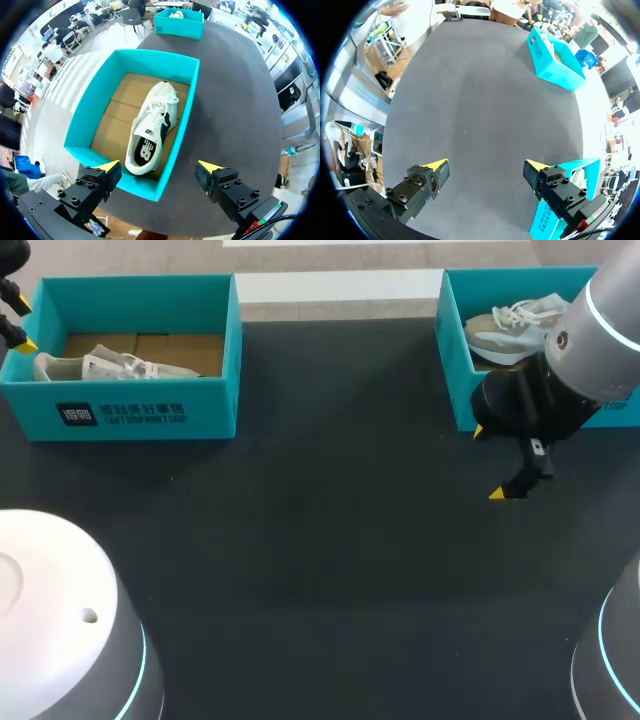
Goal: Take the shoe out of the shoebox, open the shoe tongue, remove and reinsert the insole, then place the shoe into the shoebox
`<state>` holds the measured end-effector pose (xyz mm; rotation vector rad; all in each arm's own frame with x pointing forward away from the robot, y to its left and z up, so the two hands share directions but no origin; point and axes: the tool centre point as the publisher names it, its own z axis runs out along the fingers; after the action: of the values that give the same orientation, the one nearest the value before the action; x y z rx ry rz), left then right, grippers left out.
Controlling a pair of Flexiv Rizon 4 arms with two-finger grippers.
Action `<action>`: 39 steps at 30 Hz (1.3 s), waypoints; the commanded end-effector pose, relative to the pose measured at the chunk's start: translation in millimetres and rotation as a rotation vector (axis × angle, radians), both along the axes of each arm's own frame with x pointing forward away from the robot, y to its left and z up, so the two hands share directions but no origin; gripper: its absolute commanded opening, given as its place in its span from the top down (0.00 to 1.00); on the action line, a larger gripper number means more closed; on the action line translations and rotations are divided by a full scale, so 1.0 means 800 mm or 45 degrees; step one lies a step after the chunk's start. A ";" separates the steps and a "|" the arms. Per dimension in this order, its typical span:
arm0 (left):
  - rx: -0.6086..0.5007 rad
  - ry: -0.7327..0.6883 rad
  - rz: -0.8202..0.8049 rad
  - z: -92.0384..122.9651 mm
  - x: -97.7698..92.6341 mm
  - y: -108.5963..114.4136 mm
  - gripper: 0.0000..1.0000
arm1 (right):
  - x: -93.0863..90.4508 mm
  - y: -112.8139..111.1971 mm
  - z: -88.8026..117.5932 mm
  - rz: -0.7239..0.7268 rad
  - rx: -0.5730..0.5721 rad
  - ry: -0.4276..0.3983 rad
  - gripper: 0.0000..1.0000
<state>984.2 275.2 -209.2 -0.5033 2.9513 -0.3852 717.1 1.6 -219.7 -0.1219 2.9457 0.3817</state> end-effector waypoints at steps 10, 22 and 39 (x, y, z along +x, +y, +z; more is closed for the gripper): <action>-0.054 0.079 0.278 0.013 -0.037 -0.020 0.00 | 0.029 -0.001 0.005 -0.192 0.074 0.049 0.00; -0.190 0.195 0.652 0.052 -0.087 -0.016 0.00 | 0.156 -0.052 0.062 -1.164 0.339 -0.011 0.00; -0.195 0.178 0.599 0.054 -0.090 -0.019 0.00 | 0.156 -0.052 0.062 -1.164 0.339 -0.011 0.00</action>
<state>912.7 259.6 -165.9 -1.2550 2.8097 -0.5374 847.5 -39.9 -168.9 1.1810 2.5565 0.5898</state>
